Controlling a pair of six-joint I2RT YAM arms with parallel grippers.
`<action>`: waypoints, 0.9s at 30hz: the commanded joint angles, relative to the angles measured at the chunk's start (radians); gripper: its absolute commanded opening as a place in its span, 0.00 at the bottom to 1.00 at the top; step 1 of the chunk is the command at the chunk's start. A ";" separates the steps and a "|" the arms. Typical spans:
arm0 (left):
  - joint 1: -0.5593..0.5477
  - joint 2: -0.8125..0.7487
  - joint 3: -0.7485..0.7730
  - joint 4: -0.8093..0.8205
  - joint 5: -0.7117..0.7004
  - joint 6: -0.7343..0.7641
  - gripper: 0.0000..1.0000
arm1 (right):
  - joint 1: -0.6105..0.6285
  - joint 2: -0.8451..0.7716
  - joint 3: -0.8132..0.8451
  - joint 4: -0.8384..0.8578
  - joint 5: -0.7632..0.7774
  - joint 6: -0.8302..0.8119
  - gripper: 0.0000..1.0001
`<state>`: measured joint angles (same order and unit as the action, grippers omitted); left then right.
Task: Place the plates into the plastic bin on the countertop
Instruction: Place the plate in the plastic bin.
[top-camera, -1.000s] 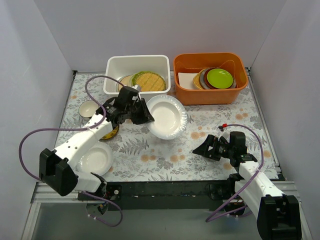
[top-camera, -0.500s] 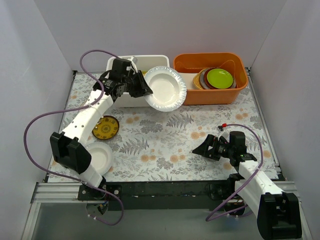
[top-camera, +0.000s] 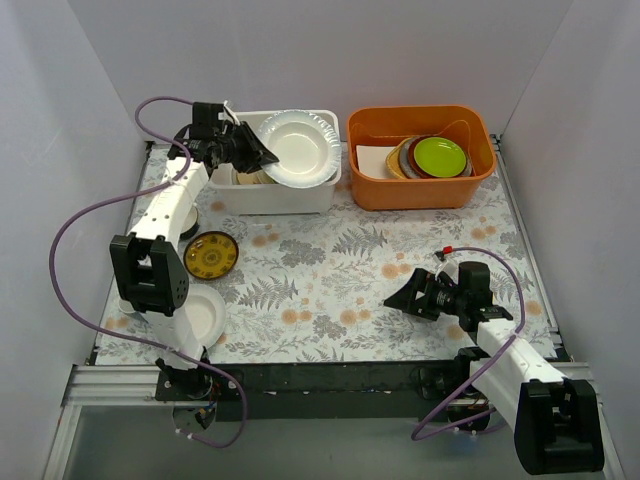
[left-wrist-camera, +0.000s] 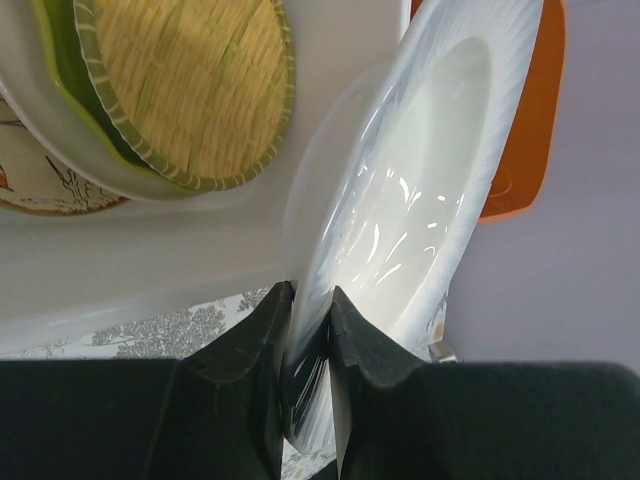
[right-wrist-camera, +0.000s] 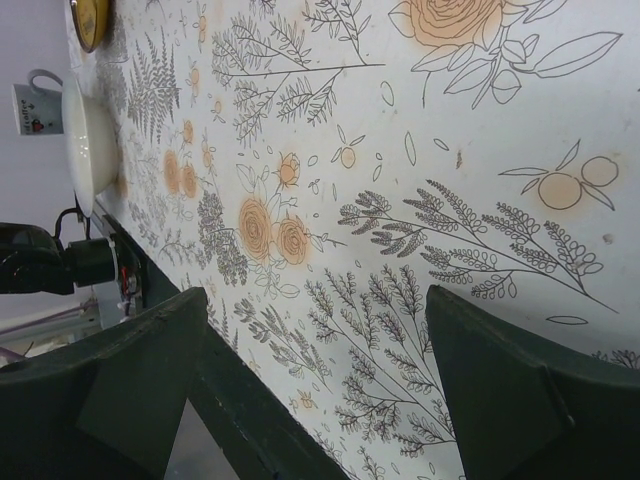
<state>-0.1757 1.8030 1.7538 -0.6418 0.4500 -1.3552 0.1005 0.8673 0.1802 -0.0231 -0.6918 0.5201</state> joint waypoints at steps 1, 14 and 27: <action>0.047 -0.042 0.061 0.163 0.096 -0.074 0.00 | 0.002 0.027 -0.021 -0.011 0.021 -0.026 0.98; 0.136 0.088 0.069 0.226 0.203 -0.140 0.00 | 0.002 0.035 -0.027 -0.009 0.021 -0.031 0.98; 0.157 0.199 0.095 0.241 0.251 -0.167 0.00 | 0.001 0.038 -0.028 -0.009 0.023 -0.034 0.98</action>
<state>-0.0315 2.0258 1.7782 -0.4973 0.5972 -1.4960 0.1005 0.8909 0.1802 0.0029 -0.7067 0.5175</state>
